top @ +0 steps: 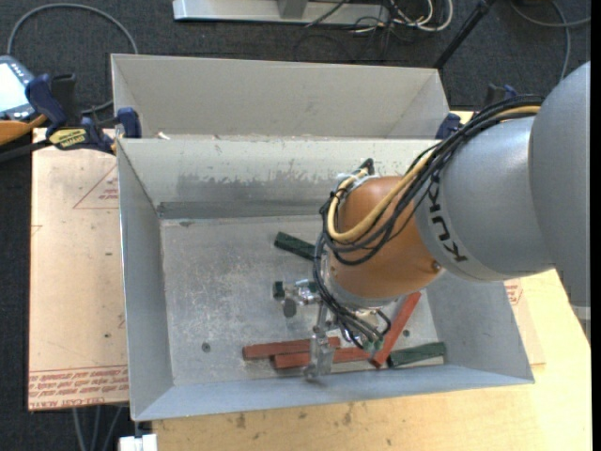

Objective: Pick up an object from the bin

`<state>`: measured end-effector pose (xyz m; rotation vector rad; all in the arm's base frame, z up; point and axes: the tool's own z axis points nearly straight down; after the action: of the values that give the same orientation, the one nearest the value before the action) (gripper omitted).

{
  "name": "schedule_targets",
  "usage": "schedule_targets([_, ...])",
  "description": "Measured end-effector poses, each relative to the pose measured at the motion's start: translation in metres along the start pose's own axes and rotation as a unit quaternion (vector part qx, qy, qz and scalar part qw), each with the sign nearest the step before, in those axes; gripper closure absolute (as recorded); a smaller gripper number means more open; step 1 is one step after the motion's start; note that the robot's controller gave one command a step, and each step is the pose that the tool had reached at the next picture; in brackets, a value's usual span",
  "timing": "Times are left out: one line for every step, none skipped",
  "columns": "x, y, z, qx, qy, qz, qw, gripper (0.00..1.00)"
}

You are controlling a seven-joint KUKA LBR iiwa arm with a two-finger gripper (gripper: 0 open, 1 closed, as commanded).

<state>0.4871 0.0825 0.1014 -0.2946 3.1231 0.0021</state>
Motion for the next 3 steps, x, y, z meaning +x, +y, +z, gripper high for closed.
schedule_targets([0.001, 0.010, 0.002, 0.000, 0.0021, 0.049, 0.9988, 0.00])
schedule_targets([-0.001, 0.014, 0.030, 0.000, -0.0032, 0.089, 0.9961, 0.00])
schedule_targets([-0.003, 0.013, 0.029, 0.000, -0.0023, 0.090, 0.9960, 0.00])
